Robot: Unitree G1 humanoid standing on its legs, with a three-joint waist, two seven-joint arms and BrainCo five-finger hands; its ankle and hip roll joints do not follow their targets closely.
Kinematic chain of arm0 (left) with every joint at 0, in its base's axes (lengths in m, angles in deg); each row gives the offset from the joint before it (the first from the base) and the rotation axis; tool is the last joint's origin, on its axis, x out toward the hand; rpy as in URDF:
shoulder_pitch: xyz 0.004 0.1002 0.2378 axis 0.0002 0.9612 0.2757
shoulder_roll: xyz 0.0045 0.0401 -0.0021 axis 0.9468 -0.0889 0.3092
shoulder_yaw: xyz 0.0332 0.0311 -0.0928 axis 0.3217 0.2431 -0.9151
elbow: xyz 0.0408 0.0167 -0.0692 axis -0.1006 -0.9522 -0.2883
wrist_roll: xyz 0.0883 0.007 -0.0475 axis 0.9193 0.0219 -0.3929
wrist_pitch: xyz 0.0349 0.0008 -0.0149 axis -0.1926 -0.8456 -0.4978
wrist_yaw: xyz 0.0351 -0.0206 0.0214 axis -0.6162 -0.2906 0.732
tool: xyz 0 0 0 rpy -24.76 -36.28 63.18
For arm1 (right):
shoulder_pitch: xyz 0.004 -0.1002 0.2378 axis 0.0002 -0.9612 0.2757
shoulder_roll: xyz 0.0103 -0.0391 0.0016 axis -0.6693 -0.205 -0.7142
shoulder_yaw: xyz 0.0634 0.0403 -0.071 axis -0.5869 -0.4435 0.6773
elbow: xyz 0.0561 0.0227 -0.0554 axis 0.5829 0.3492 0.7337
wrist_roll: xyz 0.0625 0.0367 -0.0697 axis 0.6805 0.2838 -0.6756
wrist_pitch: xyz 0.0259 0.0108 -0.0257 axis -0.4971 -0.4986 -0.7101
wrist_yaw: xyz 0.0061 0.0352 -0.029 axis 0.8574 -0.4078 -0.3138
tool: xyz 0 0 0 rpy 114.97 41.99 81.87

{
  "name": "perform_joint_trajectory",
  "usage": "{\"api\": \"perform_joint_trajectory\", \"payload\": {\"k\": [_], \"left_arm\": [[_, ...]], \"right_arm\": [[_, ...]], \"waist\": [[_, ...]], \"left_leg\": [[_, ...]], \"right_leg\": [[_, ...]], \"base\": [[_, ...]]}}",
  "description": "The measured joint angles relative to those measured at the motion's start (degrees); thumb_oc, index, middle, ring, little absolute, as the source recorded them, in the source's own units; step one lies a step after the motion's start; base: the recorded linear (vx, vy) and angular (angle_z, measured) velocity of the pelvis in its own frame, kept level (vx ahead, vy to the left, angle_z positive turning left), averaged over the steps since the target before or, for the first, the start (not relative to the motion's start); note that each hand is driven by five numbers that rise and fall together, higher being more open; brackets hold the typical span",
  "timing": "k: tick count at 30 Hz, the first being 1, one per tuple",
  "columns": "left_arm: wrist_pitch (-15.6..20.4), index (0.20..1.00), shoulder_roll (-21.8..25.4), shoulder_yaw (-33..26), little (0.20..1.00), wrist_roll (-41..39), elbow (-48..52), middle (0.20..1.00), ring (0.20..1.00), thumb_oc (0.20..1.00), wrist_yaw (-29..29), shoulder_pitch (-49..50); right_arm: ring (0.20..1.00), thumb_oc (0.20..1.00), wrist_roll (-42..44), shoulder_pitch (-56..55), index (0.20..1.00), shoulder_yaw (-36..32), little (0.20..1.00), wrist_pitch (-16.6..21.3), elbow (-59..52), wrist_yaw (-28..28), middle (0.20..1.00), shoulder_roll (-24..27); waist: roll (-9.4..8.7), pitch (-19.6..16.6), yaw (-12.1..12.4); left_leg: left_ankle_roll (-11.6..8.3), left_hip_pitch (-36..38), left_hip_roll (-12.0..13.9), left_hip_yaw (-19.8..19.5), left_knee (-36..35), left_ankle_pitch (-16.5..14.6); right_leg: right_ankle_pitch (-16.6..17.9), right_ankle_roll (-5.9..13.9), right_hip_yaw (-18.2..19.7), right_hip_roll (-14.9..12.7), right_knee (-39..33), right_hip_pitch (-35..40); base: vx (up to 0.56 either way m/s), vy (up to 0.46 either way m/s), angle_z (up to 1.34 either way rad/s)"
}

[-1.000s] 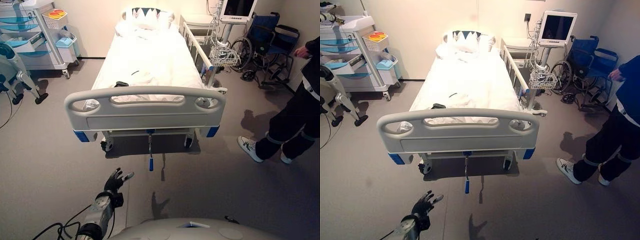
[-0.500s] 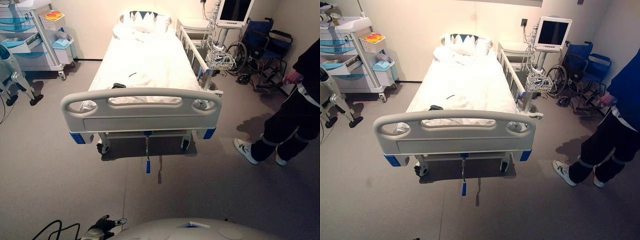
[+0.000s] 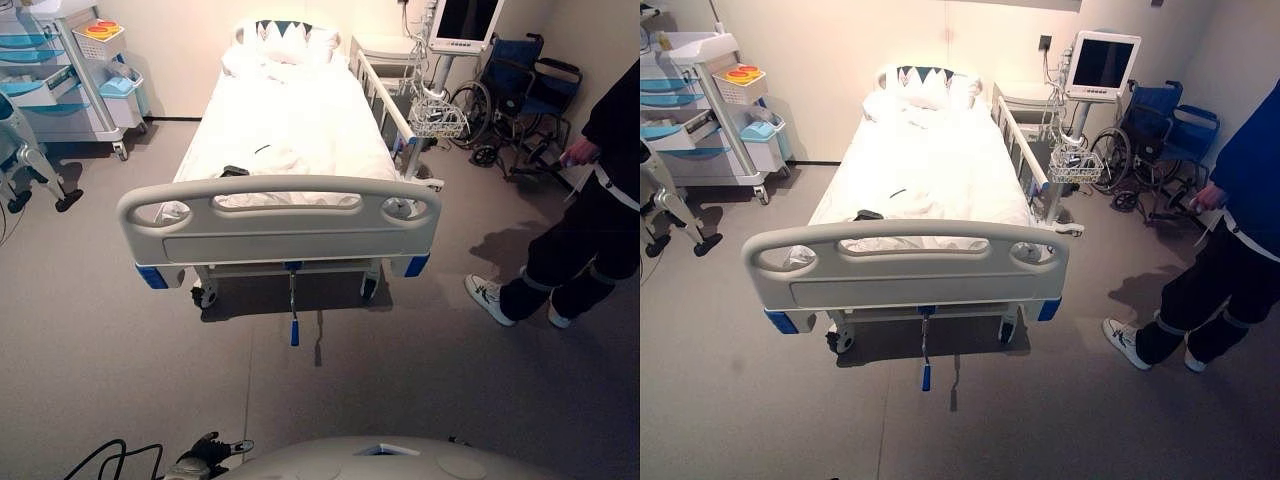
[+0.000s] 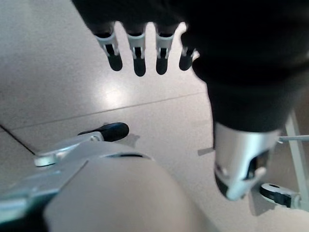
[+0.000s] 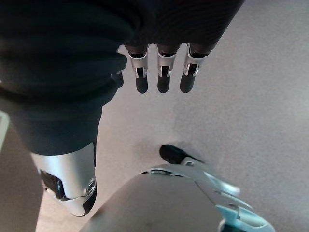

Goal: Raise the hospital bed

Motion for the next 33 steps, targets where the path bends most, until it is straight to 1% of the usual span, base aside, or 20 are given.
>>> {"api": "perform_joint_trajectory", "payload": {"k": [2, 5, 6, 7, 8, 11, 14, 16, 18, 19, 23, 26, 27, 28, 29, 31, 33], "left_arm": [[0.1, 1.0, 0.0, 0.6, 1.0, 0.0, 0.2, 1.0, 1.0, 1.0, 0.1, -0.5], [0.2, 1.0, 0.0, 0.6, 1.0, -0.3, 0.8, 1.0, 1.0, 1.0, 0.2, -1.8], [0.2, 1.0, 0.1, 0.5, 1.0, -0.8, 1.3, 1.0, 1.0, 1.0, 0.5, -2.7], [0.2, 1.0, 0.1, 0.5, 1.0, -1.9, 1.9, 1.0, 1.0, 1.0, 0.6, -3.6], [0.3, 1.0, 0.1, 0.5, 1.0, -2.7, 2.3, 1.0, 1.0, 1.0, 0.7, -4.2], [0.9, 1.0, 0.0, 0.8, 1.0, -5.5, 4.2, 1.0, 1.0, 1.0, 1.3, -8.1], [1.2, 1.0, -0.1, 1.1, 1.0, -6.9, 4.5, 1.0, 1.0, 1.0, 1.6, -10.0], [1.4, 1.0, -0.2, 1.4, 1.0, -7.4, 4.7, 1.0, 1.0, 1.0, 1.9, -11.2], [1.4, 1.0, -0.2, 2.1, 1.0, -7.7, 4.8, 1.0, 1.0, 1.0, 2.5, -13.2], [1.5, 1.0, -0.1, 3.2, 1.0, -7.7, 5.2, 1.0, 1.0, 1.0, 2.9, -13.8], [1.5, 1.0, -0.3, 4.6, 1.0, -7.9, 5.6, 1.0, 1.0, 1.0, 4.0, -17.8], [1.6, 1.0, -0.6, 6.8, 1.0, -11.1, 7.5, 1.0, 1.0, 1.0, 5.1, -22.5], [1.6, 1.0, -0.6, 7.2, 1.0, -11.6, 7.8, 1.0, 1.0, 1.0, 5.3, -22.8], [1.7, 1.0, -0.6, 7.1, 1.0, -11.9, 8.3, 1.0, 1.0, 1.0, 5.4, -23.2], [2.1, 1.0, -0.5, 6.8, 1.0, -13.0, 10.2, 1.0, 1.0, 1.0, 5.7, -23.0], [2.8, 1.0, -0.5, 7.2, 1.0, -14.8, 11.8, 1.0, 1.0, 1.0, 6.2, -23.6], [3.0, 1.0, -0.4, 7.3, 1.0, -16.9, 12.6, 1.0, 1.0, 1.0, 7.0, -26.0]], "right_arm": [[1.0, 1.0, 0.0, 0.5, 1.0, 0.0, 1.0, 0.0, -0.1, 0.0, 1.0, 0.0], [1.0, 1.0, 0.7, 1.5, 1.0, 0.0, 1.0, 0.0, 0.0, 0.0, 1.0, 0.4], [1.0, 1.0, 1.1, 2.6, 1.0, 0.0, 1.0, 0.0, -0.1, -0.1, 1.0, 0.6], [1.0, 1.0, 1.3, 3.8, 1.0, 0.0, 1.0, 0.0, -0.2, -0.2, 1.0, 0.9], [1.0, 1.0, 1.6, 4.2, 1.0, 0.0, 1.0, 0.0, -0.3, -0.2, 1.0, 1.1], [1.0, 1.0, 3.1, 6.8, 1.0, 0.0, 1.0, 0.0, -0.4, -0.8, 1.0, 2.2], [1.0, 1.0, 3.5, 8.0, 1.0, 0.0, 1.0, 0.0, -0.5, -1.4, 1.0, 2.2], [1.0, 1.0, 3.7, 9.3, 1.0, 0.1, 1.0, 0.1, -0.7, -1.9, 1.0, 2.4], [1.0, 1.0, 4.7, 10.9, 1.0, 0.2, 1.0, 0.1, -1.3, -2.3, 1.0, 2.6], [1.0, 1.0, 5.2, 12.3, 1.0, 0.2, 1.0, 0.2, -1.5, -2.9, 1.0, 2.7], [1.0, 1.0, 5.8, 16.2, 1.0, 1.5, 1.0, 0.4, -2.5, -3.9, 1.0, 3.1], [1.0, 1.0, 7.6, 19.8, 1.0, 2.0, 1.0, 0.4, -3.4, -4.9, 1.0, 4.1], [1.0, 1.0, 8.0, 20.4, 1.0, 1.9, 1.0, 0.4, -3.4, -5.3, 1.0, 4.2], [1.0, 1.0, 8.0, 20.7, 1.0, 2.0, 1.0, 0.7, -4.4, -5.4, 1.0, 4.3], [1.0, 1.0, 8.0, 19.5, 1.0, 2.0, 1.0, 2.1, -6.1, -5.6, 1.0, 4.3], [1.0, 1.0, 8.1, 19.2, 1.0, 1.9, 1.0, 2.5, -5.6, -6.4, 1.0, 4.5], [1.0, 1.0, 8.4, 18.9, 1.0, 2.0, 1.0, 2.6, -6.7, -7.0, 1.0, 4.6]], "waist": [[0.06, 0.2, 0.0], [0.11, 1.8, -0.7], [-0.17, 2.6, -1.3], [0.19, 4.2, -1.5], [0.24, 4.8, -1.5], [0.47, 8.4, -1.5], [0.75, 10.1, -1.7], [0.81, 10.5, -1.7], [0.78, 11.7, -2.1], [0.84, 12.3, -2.7], [1.24, 15.1, -2.9], [1.9, 18.5, -3.0], [1.93, 18.8, -2.9], [1.95, 19.6, -3.6], [1.96, 20.2, -4.5], [1.92, 20.9, -4.5], [1.72, 23.5, -5.0]], "left_leg": [[0.03, -1.3, 0.0, 0.4, 0.0, 0.1], [-0.01, -3.0, 0.0, 0.6, 0.3, 0.4], [-0.04, -3.9, 0.0, 0.6, 0.2, 0.7], [-0.07, -5.0, 0.0, 0.6, 0.6, 1.1], [-0.06, -5.8, 0.0, 0.6, 0.9, 1.1], [-0.23, -8.2, 0.2, 0.5, 1.1, 1.5], [-0.44, -9.1, 0.6, 0.5, 1.2, 1.8], [-0.55, -10.2, 0.7, 0.5, 1.3, 1.9], [-0.57, -11.7, 0.6, 0.6, 1.7, 1.9], [-0.49, -13.0, 0.6, 0.5, 1.8, 2.1], [-0.44, -15.7, 0.4, 0.6, 2.0, 2.6], [-0.45, -18.5, 0.4, 0.7, 2.5, 2.9], [-0.46, -19.0, 0.4, 0.7, 2.5, 3.0], [-0.49, -19.0, 0.4, 0.8, 2.4, 3.1], [-0.51, -19.3, 0.5, 1.0, 2.5, 3.1], [-0.51, -20.5, 0.3, 1.7, 2.3, 3.1], [-0.42, -21.5, 0.2, 2.6, 2.3, 3.1]], "right_leg": [[0.4, -0.11, 0.6, 0.1, 0.0, -1.4], [0.6, -0.22, 1.0, 0.3, 0.2, -3.2], [0.9, -0.37, 1.0, 0.3, 0.3, -4.1], [1.4, -0.5, 1.1, 0.4, 0.3, -5.3], [1.5, -0.54, 1.2, 0.4, 0.4, -6.0], [2.5, -1.02, 1.2, 0.6, -0.1, -8.0], [2.6, -1.23, 1.1, 0.8, -0.1, -8.9], [2.7, -1.43, 1.1, 0.9, -0.1, -10.1], [3.0, -1.53, 1.1, 0.9, 0.0, -11.3], [3.2, -1.54, 1.1, 0.8, 0.0, -12.5], [3.9, -1.69, 1.1, 0.8, 0.0, -15.3], [4.7, -2.03, 1.3, 0.8, 0.0, -18.0], [4.7, -2.09, 1.3, 0.8, 0.0, -18.5], [4.8, -2.16, 1.4, 0.9, 0.0, -18.6], [4.8, -2.17, 1.4, 0.9, 0.1, -19.5], [5.0, -2.28, 1.6, 0.8, 0.4, -21.1], [5.6, -2.33, 2.6, 0.8, 0.6, -22.8]], "base": [[-0.08, -0.011, -0.15], [-0.11, -0.019, -0.06], [-0.13, -0.021, -0.02], [-0.16, -0.022, -0.01], [-0.1, -0.017, -0.04], [-0.09, -0.009, -0.01], [-0.06, -0.006, -0.03], [-0.09, 0.003, -0.03], [-0.11, 0.006, 0.0], [-0.09, 0.004, 0.03], [-0.09, 0.005, -0.03], [-0.07, 0.016, -0.03], [-0.09, 0.033, -0.05], [-0.1, 0.043, -0.05], [-0.1, 0.047, -0.1], [-0.07, 0.021, -0.23], [-0.09, -0.01, -0.26]]}}
